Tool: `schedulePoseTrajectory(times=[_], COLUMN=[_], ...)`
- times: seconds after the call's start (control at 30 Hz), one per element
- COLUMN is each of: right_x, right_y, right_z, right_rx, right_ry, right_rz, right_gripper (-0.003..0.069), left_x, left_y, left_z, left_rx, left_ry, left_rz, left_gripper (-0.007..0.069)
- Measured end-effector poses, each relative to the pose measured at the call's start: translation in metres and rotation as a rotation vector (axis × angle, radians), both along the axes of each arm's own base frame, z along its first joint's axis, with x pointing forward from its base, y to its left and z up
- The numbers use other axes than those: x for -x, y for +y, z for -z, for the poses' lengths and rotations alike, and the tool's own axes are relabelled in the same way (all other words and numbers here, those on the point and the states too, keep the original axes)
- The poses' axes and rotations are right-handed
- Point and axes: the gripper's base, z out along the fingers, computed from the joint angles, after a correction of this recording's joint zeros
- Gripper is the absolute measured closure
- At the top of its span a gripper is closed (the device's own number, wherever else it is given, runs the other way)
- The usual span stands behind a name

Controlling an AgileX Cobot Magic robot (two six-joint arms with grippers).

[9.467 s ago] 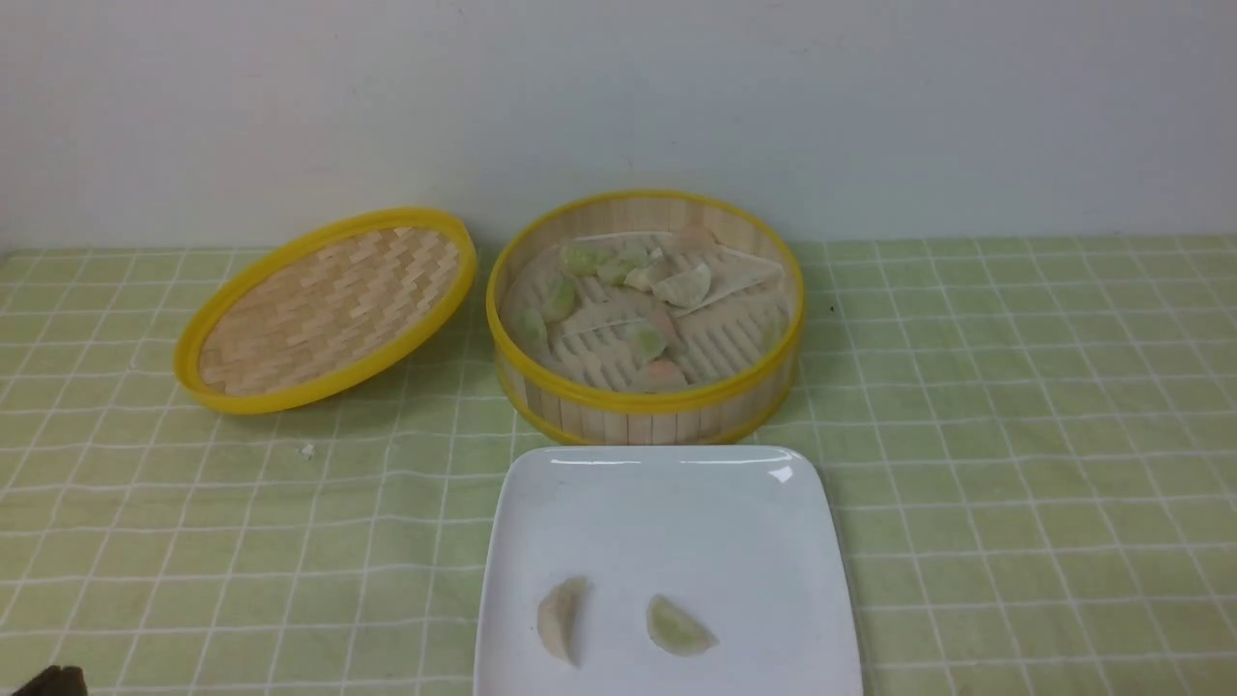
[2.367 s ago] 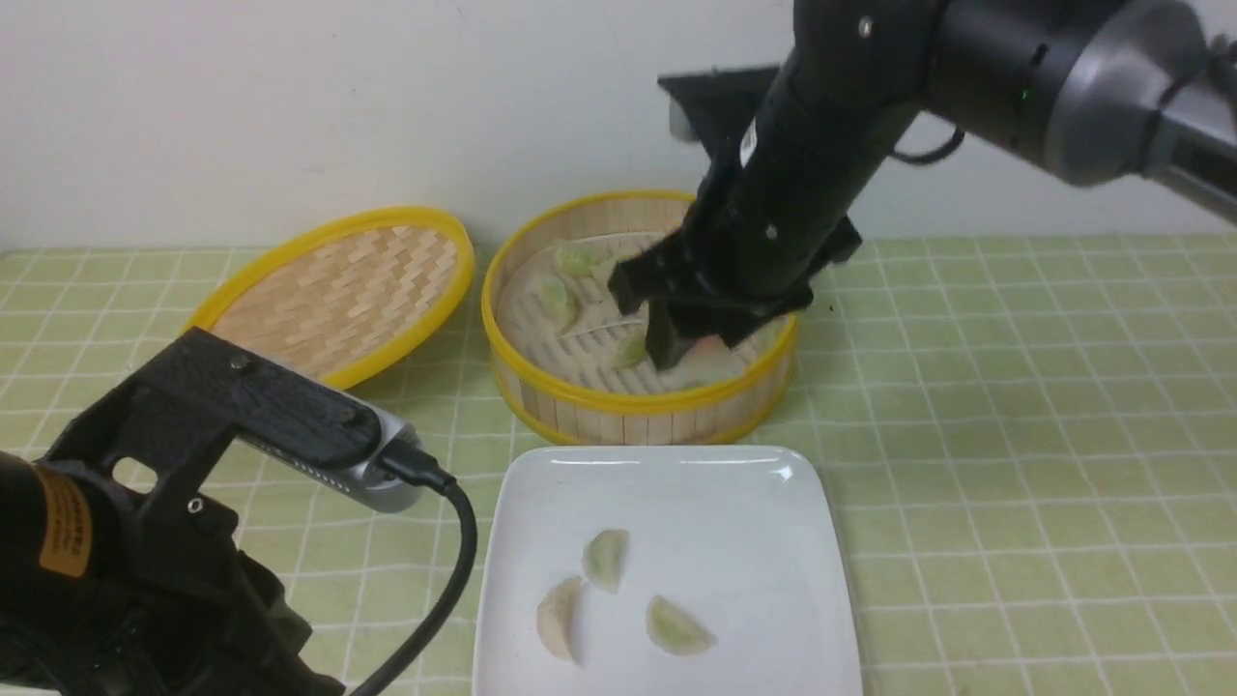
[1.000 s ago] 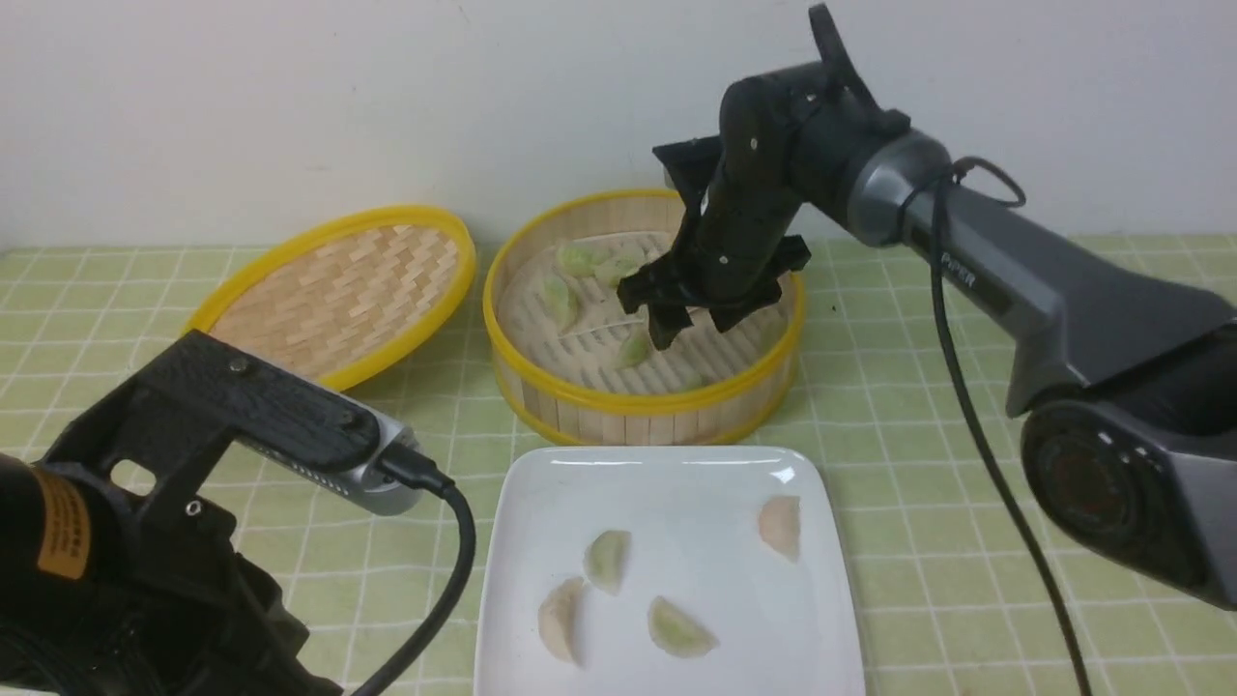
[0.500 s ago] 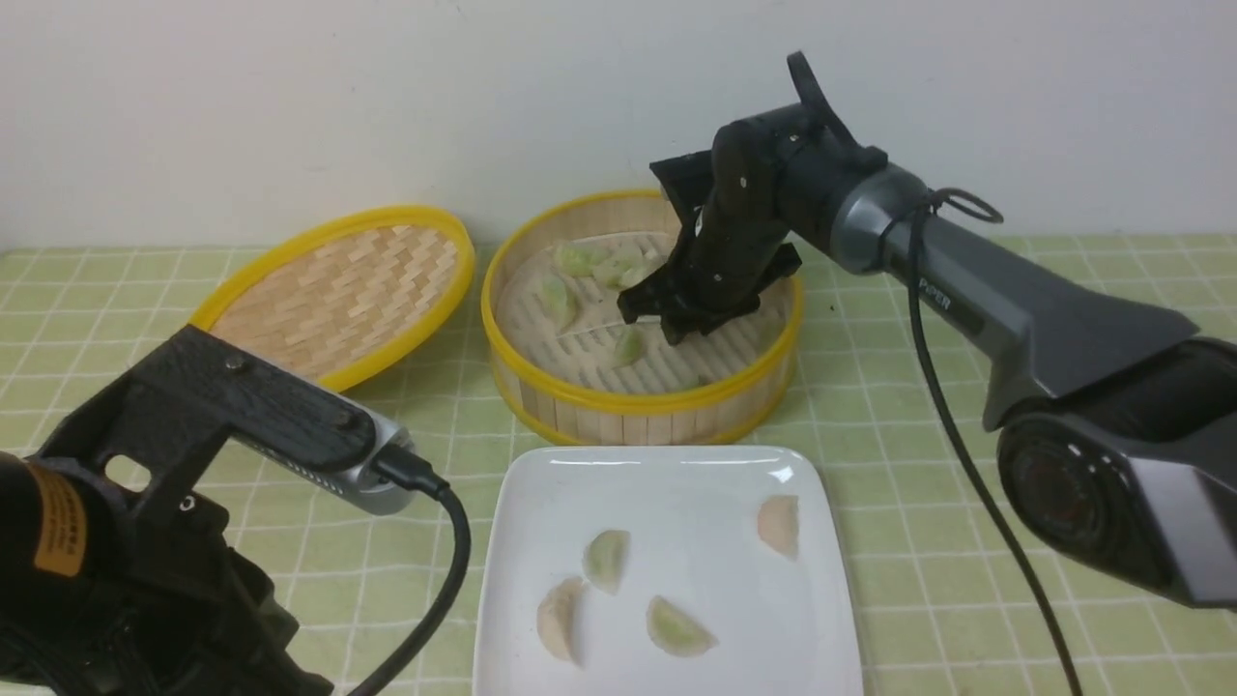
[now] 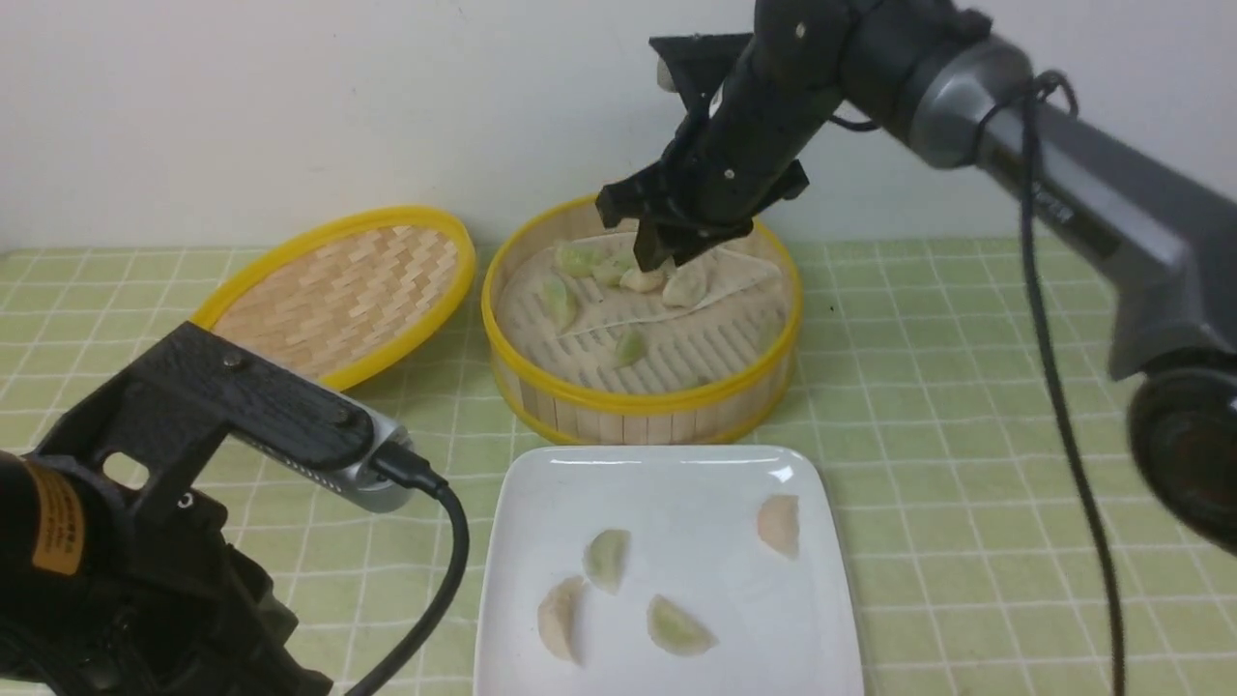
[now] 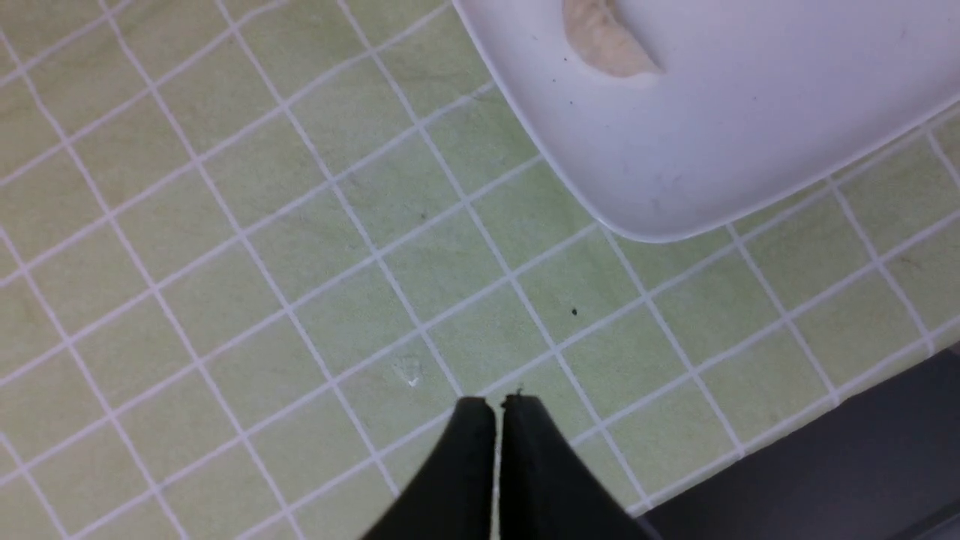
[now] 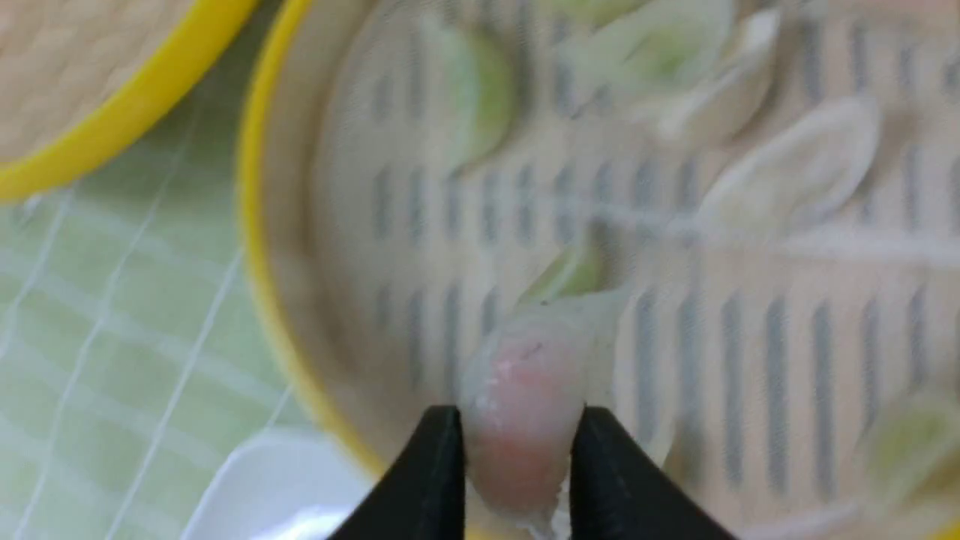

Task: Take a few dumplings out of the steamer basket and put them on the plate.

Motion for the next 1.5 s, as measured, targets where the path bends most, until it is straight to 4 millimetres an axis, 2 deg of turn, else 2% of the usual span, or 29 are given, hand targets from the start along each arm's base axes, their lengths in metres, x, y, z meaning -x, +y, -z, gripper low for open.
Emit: schedulePoseTrajectory(times=[0.07, 0.13, 0.2, 0.3, 0.4, 0.57, 0.77, 0.8, 0.83, 0.9, 1.03, 1.1, 1.13, 1.17, 1.23, 1.3, 1.33, 1.37, 1.43, 1.5], right_x=[0.022, 0.045, 0.068, 0.088, 0.092, 0.091, 0.091, 0.091, 0.091, 0.089, 0.087, 0.094, 0.094, 0.098, 0.118, 0.135, 0.14, 0.161, 0.187, 0.21], right_y=[0.0, 0.004, 0.009, 0.014, 0.014, 0.014, 0.012, 0.012, 0.01, 0.009, 0.008, 0.003, 0.003, -0.001, -0.017, -0.031, -0.035, -0.052, -0.073, -0.092], right_z=[0.001, 0.012, 0.034, 0.065, 0.083, 0.087, 0.087, 0.087, 0.087, 0.084, 0.07, 0.034, 0.034, 0.015, -0.046, -0.082, -0.091, -0.125, -0.158, -0.177], right_rx=[0.028, 0.07, 0.123, 0.181, 0.2, 0.202, 0.221, 0.225, 0.243, 0.268, 0.273, 0.23, 0.231, 0.208, 0.143, 0.106, 0.097, 0.057, 0.018, -0.006], right_ry=[0.046, 0.104, 0.189, 0.273, 0.289, 0.281, 0.296, 0.298, 0.301, 0.286, 0.233, 0.16, 0.161, 0.124, -0.015, -0.098, -0.119, -0.204, -0.294, -0.354], right_rz=[-0.039, -0.087, -0.13, -0.163, -0.163, -0.154, -0.139, -0.132, -0.125, -0.131, -0.143, -0.142, -0.142, -0.14, -0.132, -0.118, -0.113, -0.094, -0.065, -0.038], right_gripper=[0.0497, 0.0497, 0.0497, 0.0497, 0.0497, 0.0494, 0.034, 0.0305, 0.0236, 0.0175, 0.0176, 0.0277, 0.0277, 0.0323, 0.0453, 0.0542, 0.0561, 0.0628, 0.0655, 0.0664], left_x=[0.0, 0.001, 0.001, 0.001, 0.001, 0.001, 0.001, 0.001, 0.001, 0.001, 0.0, 0.0, 0.0, 0.0, -0.001, -0.001, -0.001, -0.001, -0.002, -0.001], left_y=[0.0, 0.0, 0.001, 0.001, 0.001, 0.001, 0.0, 0.0, 0.0, -0.001, -0.002, -0.002, -0.002, -0.002, -0.002, -0.003, -0.003, -0.003, -0.003, -0.003], left_z=[0.0, -0.001, -0.001, -0.002, -0.002, -0.002, -0.002, -0.002, -0.002, -0.002, -0.003, -0.003, -0.003, -0.003, -0.003, -0.004, -0.004, -0.004, -0.004, -0.004], left_rx=[0.0, 0.002, 0.005, 0.006, 0.007, 0.008, 0.01, 0.011, 0.015, 0.023, 0.036, 0.036, 0.036, 0.037, 0.043, 0.049, 0.049, 0.049, 0.049, 0.054], left_ry=[0.0, -0.002, -0.008, -0.01, -0.011, -0.012, -0.011, -0.01, -0.007, -0.009, -0.02, -0.021, -0.021, -0.022, -0.032, -0.041, -0.041, -0.041, -0.041, -0.038], left_rz=[0.0, 0.0, 0.0, 0.0, 0.0, 0.0, 0.0, 0.0, -0.001, -0.001, -0.001, -0.001, -0.001, -0.001, 0.0, 0.0, 0.0, 0.0, 0.0, -0.001], left_gripper=[0.0631, 0.0631, 0.0631, 0.0631, 0.0631, 0.0631, 0.0631, 0.0631, 0.0631, 0.0631, 0.0631, 0.0631, 0.0631, 0.0631, 0.0631, 0.0631, 0.0631, 0.0631, 0.0631, 0.0631])
